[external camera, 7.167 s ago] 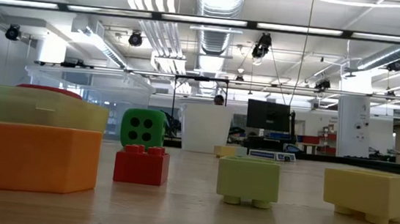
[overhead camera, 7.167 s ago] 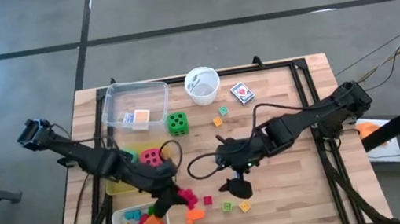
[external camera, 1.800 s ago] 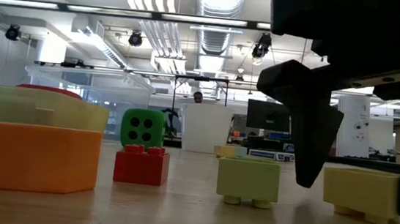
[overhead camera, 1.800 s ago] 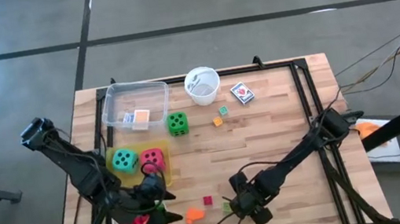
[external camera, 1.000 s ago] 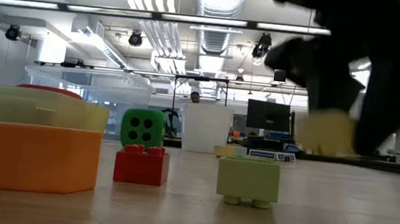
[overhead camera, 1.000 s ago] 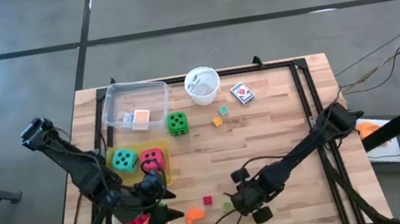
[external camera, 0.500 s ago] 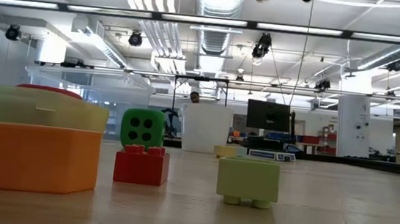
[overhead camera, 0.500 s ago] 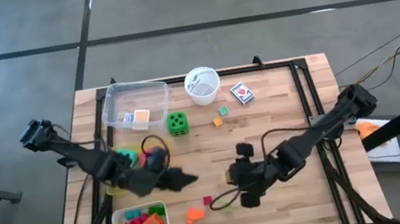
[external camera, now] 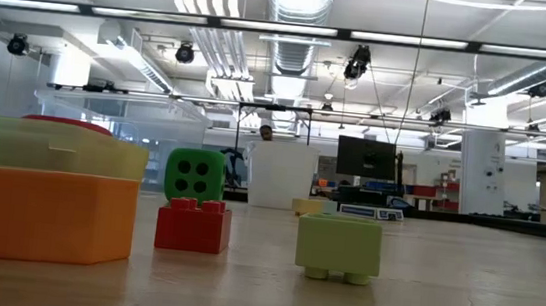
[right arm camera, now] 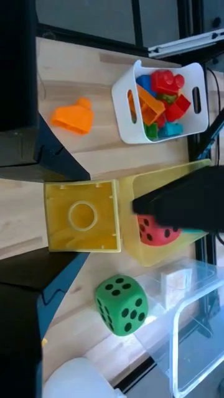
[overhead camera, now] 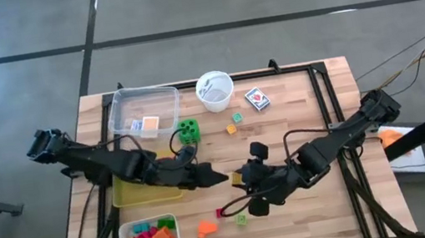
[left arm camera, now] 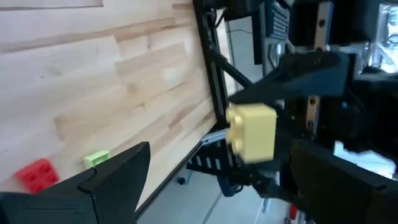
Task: Pick & Place Toys
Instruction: Put the bottom yellow game piece into the white bin, then put the light green game piece into the white bin
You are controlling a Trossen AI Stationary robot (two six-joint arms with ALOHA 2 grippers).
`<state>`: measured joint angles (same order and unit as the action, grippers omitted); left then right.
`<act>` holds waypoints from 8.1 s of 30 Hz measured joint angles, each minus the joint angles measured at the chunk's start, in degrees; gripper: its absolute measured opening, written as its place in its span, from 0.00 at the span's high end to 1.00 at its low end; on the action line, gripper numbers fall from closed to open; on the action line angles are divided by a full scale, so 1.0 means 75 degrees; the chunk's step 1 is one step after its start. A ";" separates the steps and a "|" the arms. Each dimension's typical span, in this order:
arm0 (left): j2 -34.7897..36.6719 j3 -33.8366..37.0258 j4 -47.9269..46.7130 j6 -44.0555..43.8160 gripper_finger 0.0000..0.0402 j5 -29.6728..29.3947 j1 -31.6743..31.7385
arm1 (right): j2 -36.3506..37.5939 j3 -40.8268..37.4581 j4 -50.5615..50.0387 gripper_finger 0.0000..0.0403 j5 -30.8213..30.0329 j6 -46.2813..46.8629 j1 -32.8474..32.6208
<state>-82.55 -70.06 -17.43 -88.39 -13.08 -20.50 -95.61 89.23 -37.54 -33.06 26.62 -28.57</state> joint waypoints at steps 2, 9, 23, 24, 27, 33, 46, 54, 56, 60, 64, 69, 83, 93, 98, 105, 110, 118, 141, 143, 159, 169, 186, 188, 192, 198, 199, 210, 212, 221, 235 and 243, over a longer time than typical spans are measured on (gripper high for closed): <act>-0.0158 0.0000 0.0388 0.0010 0.08 0.0199 0.0109 | 0.0000 0.0004 0.0000 0.68 0.0003 -0.0013 0.0020; -0.0544 -0.0003 0.1039 0.0129 0.08 0.0743 0.0348 | 0.0000 0.0021 0.0000 0.68 0.0006 -0.0036 0.0055; -0.0716 -0.0017 0.1208 0.0181 0.26 0.0873 0.0461 | -0.0003 0.0030 0.0006 0.68 0.0009 -0.0036 0.0069; -0.0716 -0.0017 0.1211 0.0218 0.28 0.0898 0.0461 | -0.0003 0.0027 0.0006 0.68 0.0009 -0.0033 0.0069; -0.0716 -0.0015 0.1421 0.0598 0.36 0.0945 0.0463 | -0.0003 0.0024 0.0006 0.68 0.0009 -0.0033 0.0096; -0.0716 -0.0015 0.1585 0.0794 0.50 0.1069 0.0483 | -0.0003 0.0021 0.0118 0.68 0.0048 -0.0033 0.0118; -0.0716 -0.0015 0.1573 0.0787 0.69 0.1066 0.0554 | -0.0006 0.0015 0.0136 0.68 0.0166 0.0015 0.0114; -0.0716 -0.0015 0.1567 0.0933 0.75 0.1069 0.0554 | -0.0015 0.0009 0.0140 0.68 0.0003 -0.0048 0.0110; -0.0716 -0.0015 0.1571 0.0955 0.75 0.1076 0.0558 | -0.0015 0.0009 0.0144 0.66 0.0009 -0.0059 0.0107; -0.0716 -0.0015 0.1605 0.1372 0.76 0.1122 0.0560 | -0.0015 0.0015 0.0295 0.45 0.0248 0.0084 0.0121; -0.0713 -0.0015 0.1272 0.2097 0.76 0.1414 0.0560 | -0.0015 0.0015 0.0166 0.24 0.0416 0.0386 0.0119; -0.0556 -0.0015 -0.0133 0.2708 0.76 0.1994 0.0534 | -0.0015 0.0000 -0.0013 0.11 0.0457 0.0701 0.0089; -0.0343 -0.0006 -0.5461 0.3297 0.76 0.3639 -0.0679 | -0.0012 -0.0381 -0.0628 0.09 0.1077 0.1718 0.0003; -0.0343 -0.0006 -0.5528 0.3122 0.76 0.2972 -0.2495 | -0.0009 -0.0798 -0.0504 0.09 0.1075 0.1864 -0.0010; -0.0366 0.0043 -0.5507 0.2758 0.76 0.2348 -0.3319 | -0.0003 -0.0804 -0.0489 0.09 0.1072 0.1861 -0.0010; -0.0372 0.0772 -0.4975 0.2373 0.76 0.2262 -0.3788 | -0.0003 -0.0804 -0.0492 0.09 0.1072 0.1859 -0.0010; -0.0375 0.1328 -0.3980 0.2418 0.76 0.2281 -0.3860 | -0.0003 -0.0804 -0.0492 0.09 0.1072 0.1859 -0.0010; -0.0375 0.2031 -0.2781 0.2604 0.76 0.2561 -0.3962 | -0.0003 -0.0804 -0.0495 0.09 0.1070 0.2184 -0.0010; -0.0378 0.2154 -0.2580 0.3213 0.76 0.2285 -0.4082 | -0.0003 -0.0804 -0.0492 0.09 0.1003 0.2172 0.0037; -0.0378 0.2154 -0.2572 0.3288 0.76 0.2280 -0.4082 | -0.0003 -0.0804 -0.0493 0.09 0.1004 0.2170 0.0037; -0.0378 0.2852 -0.1902 0.3181 0.76 0.2686 -0.4082 | -0.0003 -0.0815 -0.0493 0.09 0.0994 0.2170 0.0072; -0.0378 0.2882 -0.1857 0.3183 0.76 0.2686 -0.4082 | -0.0006 -0.0818 -0.0492 0.09 0.0994 0.2167 0.0191; -0.0378 0.2856 -0.1738 0.2809 0.43 0.2861 -0.4071 | -0.0006 -0.0818 -0.0491 0.09 0.0997 0.2096 0.0250; -0.0373 0.2844 -0.1688 0.2773 0.35 0.2888 -0.4066 | -0.0008 -0.0819 -0.0490 0.09 0.0997 0.2094 0.0250; -0.0362 0.2844 -0.1646 0.2716 0.22 0.2915 -0.4050 | -0.0009 -0.0867 -0.0486 0.09 0.1008 0.2014 0.0252; -0.0216 0.2590 -0.1674 0.2149 0.12 0.2976 -0.3959 | -0.0009 -0.1309 -0.0221 0.09 0.1070 0.1774 0.0250; -0.0169 0.2527 -0.1676 0.2118 0.11 0.2975 -0.3951 | -0.0009 -0.1444 0.0015 0.09 0.1193 0.1646 0.0250; 0.0401 0.1884 -0.2108 0.2050 0.11 0.2678 -0.3870 | -0.0012 -0.3446 0.3472 0.09 0.1734 0.0908 0.0250; 0.0403 0.1785 -0.2343 0.1922 0.11 0.2672 -0.3821 | -0.0070 -0.3706 0.3670 0.09 0.1734 0.0959 0.0247; 0.0403 0.1728 -0.2421 0.1919 0.11 0.1650 -0.3583 | -0.1172 -0.3101 0.3632 0.09 0.1889 0.0790 -0.0241; 0.0415 0.1667 -0.2393 0.1699 0.11 0.1046 -0.3101 | -0.2382 -0.1929 0.3073 0.09 0.2195 0.0964 -0.0646; 0.0544 0.1369 -0.2201 0.2222 0.11 0.0992 -0.2538 | -0.3148 -0.1107 0.2226 0.09 0.2191 0.1304 -0.0660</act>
<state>-78.47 -59.79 -33.93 -71.73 -5.64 -39.53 -119.22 80.92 -20.84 -16.63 36.40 -33.52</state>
